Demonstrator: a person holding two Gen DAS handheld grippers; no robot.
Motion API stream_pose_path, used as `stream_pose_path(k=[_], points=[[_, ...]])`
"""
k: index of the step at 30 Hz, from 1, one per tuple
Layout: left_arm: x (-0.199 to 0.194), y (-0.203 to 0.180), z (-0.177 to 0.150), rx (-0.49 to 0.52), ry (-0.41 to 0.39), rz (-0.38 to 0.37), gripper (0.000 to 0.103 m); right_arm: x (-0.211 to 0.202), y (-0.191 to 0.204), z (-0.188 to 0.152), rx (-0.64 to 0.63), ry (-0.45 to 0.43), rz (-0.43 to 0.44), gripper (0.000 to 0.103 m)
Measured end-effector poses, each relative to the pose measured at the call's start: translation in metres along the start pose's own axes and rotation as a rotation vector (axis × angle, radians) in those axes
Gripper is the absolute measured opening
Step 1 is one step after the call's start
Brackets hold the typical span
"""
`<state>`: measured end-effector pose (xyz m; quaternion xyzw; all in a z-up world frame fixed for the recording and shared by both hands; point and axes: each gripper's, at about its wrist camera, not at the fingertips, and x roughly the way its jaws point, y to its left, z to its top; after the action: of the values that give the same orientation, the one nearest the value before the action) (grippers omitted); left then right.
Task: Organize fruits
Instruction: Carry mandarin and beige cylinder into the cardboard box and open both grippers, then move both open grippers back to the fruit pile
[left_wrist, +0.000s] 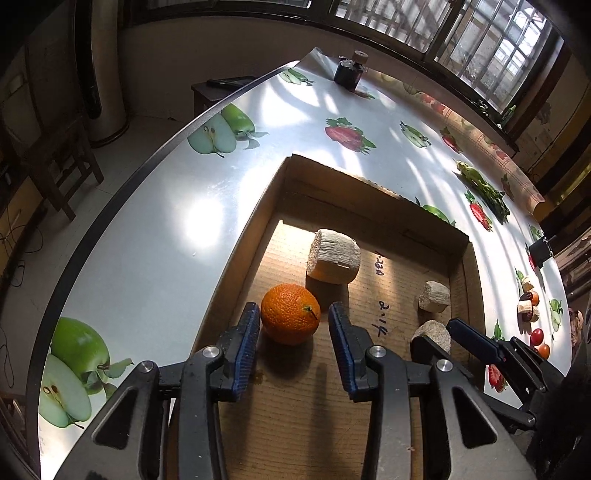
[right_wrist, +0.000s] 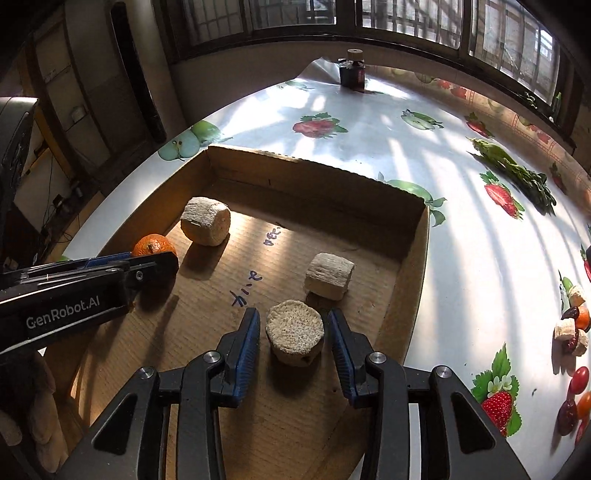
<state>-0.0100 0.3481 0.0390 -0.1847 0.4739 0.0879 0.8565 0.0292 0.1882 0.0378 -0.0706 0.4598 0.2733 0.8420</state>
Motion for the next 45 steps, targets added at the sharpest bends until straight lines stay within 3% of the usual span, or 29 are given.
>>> stream_pose_path(k=[5, 10, 15, 20, 33, 38, 45], points=[[-0.052, -0.012, -0.008, 0.012, -0.135, 0.008, 0.046, -0.045, -0.007, -0.006, 0.014, -0.106, 0.010, 0.051], [-0.116, -0.047, -0.049, 0.064, -0.324, 0.063, 0.078, -0.095, -0.032, -0.040, 0.079, -0.177, -0.010, 0.059], [-0.144, -0.089, -0.096, 0.136, -0.418, 0.096, 0.079, -0.128, -0.065, -0.083, 0.168, -0.196, 0.002, 0.059], [-0.154, -0.122, -0.123, 0.215, -0.457, 0.147, 0.079, -0.159, -0.091, -0.110, 0.212, -0.238, -0.022, 0.059], [-0.166, -0.165, -0.148, 0.307, -0.481, 0.168, 0.080, -0.218, -0.140, -0.147, 0.290, -0.357, -0.048, 0.064], [-0.162, -0.175, -0.151, 0.327, -0.464, 0.156, 0.080, -0.233, -0.165, -0.154, 0.323, -0.378, -0.089, 0.066], [-0.149, -0.182, -0.144, 0.337, -0.402, 0.080, 0.080, -0.255, -0.218, -0.162, 0.391, -0.397, -0.202, 0.066]])
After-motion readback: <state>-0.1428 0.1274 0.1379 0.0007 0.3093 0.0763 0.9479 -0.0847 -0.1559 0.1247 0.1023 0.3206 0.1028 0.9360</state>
